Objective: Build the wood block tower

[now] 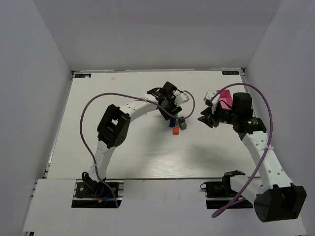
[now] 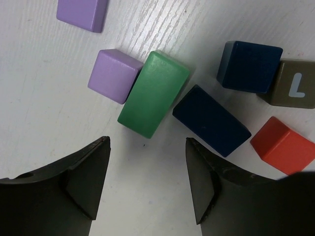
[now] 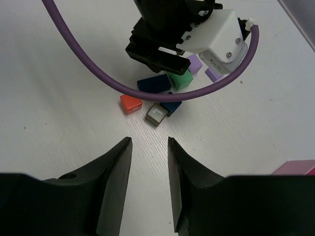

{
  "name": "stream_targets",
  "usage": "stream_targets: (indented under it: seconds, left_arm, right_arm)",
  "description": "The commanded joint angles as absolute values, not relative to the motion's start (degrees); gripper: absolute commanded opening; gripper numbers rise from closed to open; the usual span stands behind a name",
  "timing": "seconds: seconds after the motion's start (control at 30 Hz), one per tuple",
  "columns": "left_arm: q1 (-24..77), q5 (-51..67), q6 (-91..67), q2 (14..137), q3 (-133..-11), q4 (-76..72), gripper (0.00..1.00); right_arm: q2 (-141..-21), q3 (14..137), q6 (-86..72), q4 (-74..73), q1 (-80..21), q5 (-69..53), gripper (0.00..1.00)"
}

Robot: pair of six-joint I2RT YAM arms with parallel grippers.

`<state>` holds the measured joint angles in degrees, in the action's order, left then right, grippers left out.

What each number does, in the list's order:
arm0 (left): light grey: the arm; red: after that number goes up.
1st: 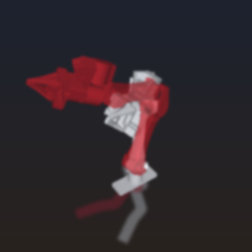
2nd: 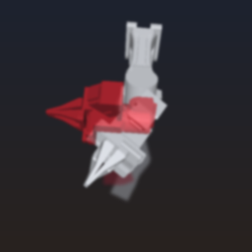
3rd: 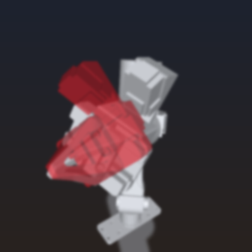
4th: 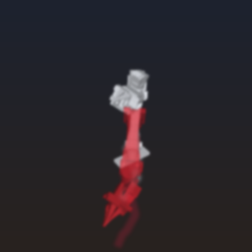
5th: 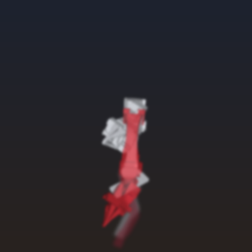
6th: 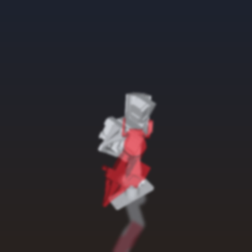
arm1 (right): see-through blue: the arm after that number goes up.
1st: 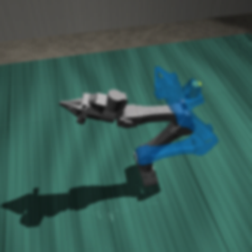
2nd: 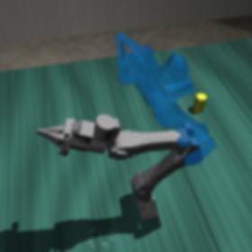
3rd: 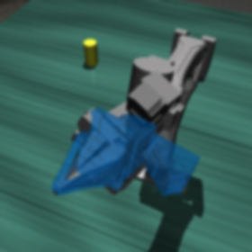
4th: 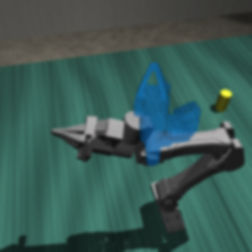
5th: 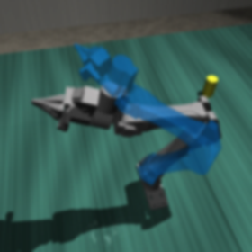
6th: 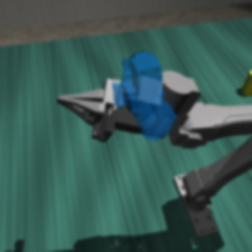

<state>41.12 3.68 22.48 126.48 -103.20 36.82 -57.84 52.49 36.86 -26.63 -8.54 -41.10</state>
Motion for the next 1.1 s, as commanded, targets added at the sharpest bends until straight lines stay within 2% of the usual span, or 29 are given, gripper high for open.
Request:
stream_targets:
  seconds: [0.0, 0.4, 0.5, 0.73, 0.77, 0.87, 0.97, 1.0, 1.07]
  left_arm:
    - [41.48, 5.27, 24.08, 126.47, -106.17, 37.88, 0.73]
    - [41.48, 7.03, 25.22, 131.74, -110.92, 38.67, 0.74]
    - [41.48, 7.55, 25.22, 132.36, -112.24, 39.2, 0.69]
    - [41.48, 7.56, 25.75, 131.84, -112.24, 40.25, 0.5]
    - [41.48, 7.56, 25.75, 131.31, -111.71, 40.25, 0.41]
    - [41.48, 8.09, 25.75, 130.61, -110.57, 40.25, 0.27]
    - [41.48, 8.09, 25.75, 129.12, -109.08, 40.25, 0.18]
    - [41.48, 8.09, 25.75, 128.59, -108.03, 40.25, 0.12]
    - [41.48, 7.56, 26.28, 127.18, -106.71, 40.25, 0.12]
  right_arm:
    - [-57.57, 52.03, 37.44, -25.05, -8.7, -42.36, 0.41]
    - [-57.74, 51.94, 37.35, -25.22, -8.61, -42.45, 0.43]
    - [-57.74, 51.94, 37.44, -25.14, -8.61, -42.45, 0.43]
    - [-58.27, 51.86, 37.44, -25.4, -8.7, -42.28, 0.43]
    - [-58.1, 51.86, 37.53, -25.4, -8.7, -42.19, 0.43]
    - [-58.18, 51.94, 37.44, -25.4, -8.7, -42.19, 0.43]
    - [-58.27, 51.86, 37.35, -25.4, -8.7, -42.1, 0.43]
    - [-58.27, 51.86, 37.53, -25.4, -8.61, -42.01, 0.43]
    - [-58.36, 51.77, 37.27, -25.57, -8.61, -42.01, 0.43]
